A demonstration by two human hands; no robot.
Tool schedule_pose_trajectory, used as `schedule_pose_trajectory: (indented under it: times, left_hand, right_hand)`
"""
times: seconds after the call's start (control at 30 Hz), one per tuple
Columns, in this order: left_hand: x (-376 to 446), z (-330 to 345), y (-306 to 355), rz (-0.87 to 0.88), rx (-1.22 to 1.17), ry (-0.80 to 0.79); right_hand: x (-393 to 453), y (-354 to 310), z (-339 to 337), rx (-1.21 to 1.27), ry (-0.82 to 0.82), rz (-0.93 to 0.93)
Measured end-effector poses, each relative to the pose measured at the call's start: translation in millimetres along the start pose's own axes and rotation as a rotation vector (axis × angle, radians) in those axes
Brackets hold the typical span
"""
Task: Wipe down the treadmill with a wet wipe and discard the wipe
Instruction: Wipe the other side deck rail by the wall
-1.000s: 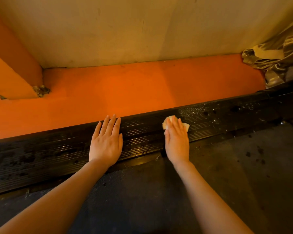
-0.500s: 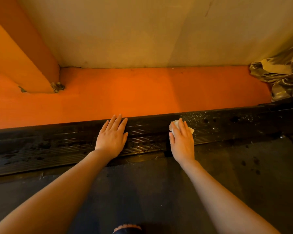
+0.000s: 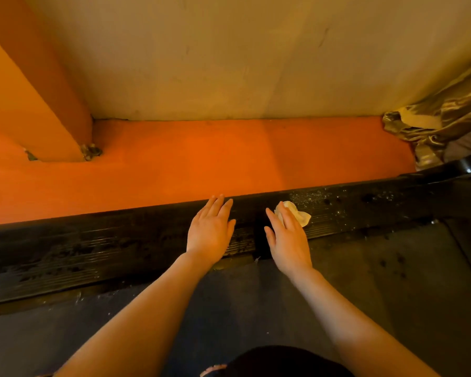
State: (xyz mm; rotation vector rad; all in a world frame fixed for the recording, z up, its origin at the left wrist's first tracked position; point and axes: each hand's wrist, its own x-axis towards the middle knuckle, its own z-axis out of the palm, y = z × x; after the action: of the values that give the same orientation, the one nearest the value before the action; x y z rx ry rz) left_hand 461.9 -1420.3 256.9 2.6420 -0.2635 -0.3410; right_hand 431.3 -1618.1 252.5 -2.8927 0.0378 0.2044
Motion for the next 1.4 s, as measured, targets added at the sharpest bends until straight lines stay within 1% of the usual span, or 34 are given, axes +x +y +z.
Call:
schedule_pose_trajectory:
  times: [0.2, 0.3, 0.33, 0.43, 0.5, 0.57, 0.7, 0.8, 0.87, 0.97, 1.1, 1.23, 1.33, 1.4]
  left_hand:
    - [9, 11, 12, 0.07, -0.077, 0.026]
    - [13, 16, -3, 0.159, -0.014, -0.026]
    - [14, 17, -7, 0.158, -0.013, -0.048]
    - [15, 13, -6, 0.081, -0.089, -0.068]
    - [10, 9, 1, 0.109, -0.12, -0.083]
    - [4, 4, 2, 0.15, -0.118, -0.097]
    - [-5, 2, -1, 0.172, -0.156, -0.114]
    - [2, 9, 16, 0.188, -0.169, -0.08]
    - [10, 15, 28, 0.18, -0.169, -0.055]
    - [20, 28, 43, 0.157, -0.163, -0.019]
    - [38, 53, 64, 0.098, -0.2, 0.045]
    - [57, 77, 82, 0.012, -0.227, 0.127]
    - [62, 90, 89, -0.021, -0.174, 0.207]
    - [63, 95, 89, -0.045, -0.143, 0.231]
  right_hand:
    - [-8, -3, -9, -0.104, 0.015, 0.092]
    - [-8, -8, -12, -0.132, 0.007, 0.142]
    - [-8, -11, -15, -0.137, 0.01, 0.165]
    - [-11, -19, -23, -0.148, 0.028, 0.226]
    - [-17, -24, -30, -0.175, 0.009, 0.258]
    - [-22, -24, -39, -0.199, -0.006, 0.249]
    - [-23, 1, -70, -0.303, -0.137, 0.153]
    - [-17, 33, -88, -0.352, -0.164, 0.216]
    - [-14, 48, -85, -0.341, -0.18, 0.227]
    - [-7, 68, -70, -0.326, -0.238, 0.176]
    - [16, 109, -65, -0.38, -0.296, 0.011]
    - [42, 151, -70, -0.365, -0.278, -0.115]
    - [60, 175, -67, -0.314, -0.267, -0.234]
    - [69, 188, -59, -0.286, -0.246, -0.322]
